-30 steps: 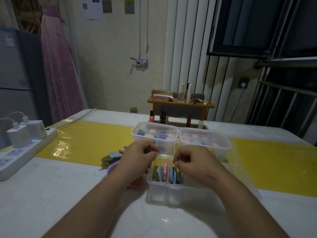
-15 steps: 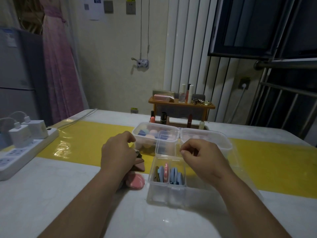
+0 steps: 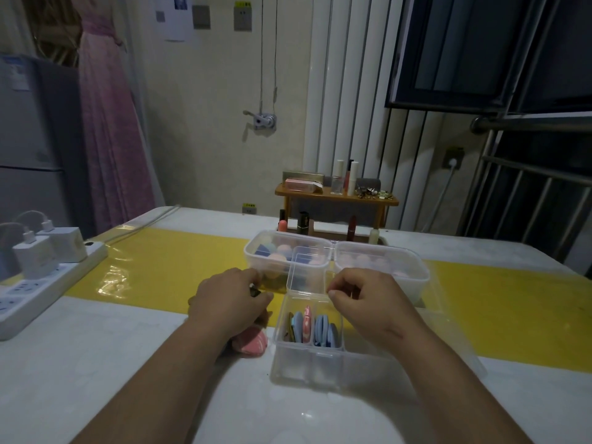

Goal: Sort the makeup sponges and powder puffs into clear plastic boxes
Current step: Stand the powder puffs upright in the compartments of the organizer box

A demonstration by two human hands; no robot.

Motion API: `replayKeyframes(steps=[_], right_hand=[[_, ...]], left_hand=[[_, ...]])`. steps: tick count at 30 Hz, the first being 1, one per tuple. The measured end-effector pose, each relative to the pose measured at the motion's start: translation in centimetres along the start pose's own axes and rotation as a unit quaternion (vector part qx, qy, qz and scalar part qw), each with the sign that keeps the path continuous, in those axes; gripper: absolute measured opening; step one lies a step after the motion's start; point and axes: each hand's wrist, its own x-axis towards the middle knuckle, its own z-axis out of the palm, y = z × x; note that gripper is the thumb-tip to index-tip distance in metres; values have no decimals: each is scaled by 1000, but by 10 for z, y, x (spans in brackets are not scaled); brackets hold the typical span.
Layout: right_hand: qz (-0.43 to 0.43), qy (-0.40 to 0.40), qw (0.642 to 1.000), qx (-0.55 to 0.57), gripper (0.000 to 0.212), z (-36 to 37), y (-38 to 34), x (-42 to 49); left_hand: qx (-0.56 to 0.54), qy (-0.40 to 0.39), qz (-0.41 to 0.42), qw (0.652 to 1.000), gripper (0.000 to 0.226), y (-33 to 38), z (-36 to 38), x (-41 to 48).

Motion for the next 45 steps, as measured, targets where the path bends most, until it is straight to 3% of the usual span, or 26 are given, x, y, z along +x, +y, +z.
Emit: replayKeyframes(steps=[10,21,23,25,28,33,38,41,45], right_hand=[[-2,-1,1000,5,21,1,2,0],[-6,6,1000,15,21,2,4,1],[-7,7,1000,15,21,2,4,2],[-5,9,1000,17,20,2,5,2],[-5,12,1000,23,19,2,6,2],[-1,16,999,35,20,1,5,3],[-3,11,999,47,18,-1,1,0],[-13,1,998,63,33,-3,-3,-1],[-35,8,996,78,30,-6,-5,-1]], left_hand=[[53,-31,13,998,42,1,1,-1],[54,145,84,984,21,15,-19,-5],[1,155,73,985,24,16,-20,-7],[-132,149,47,979,29,19,-19,-9],[-335,128,-6,933,27,23,-15,-13],[-385,155,3,910,19,27,-15,-12],[-494,91,-11,865,16,34,-16,-16],[-549,48,2,834,19,38,-18,-17],[-558,9,47,829,27,42,-18,-20]])
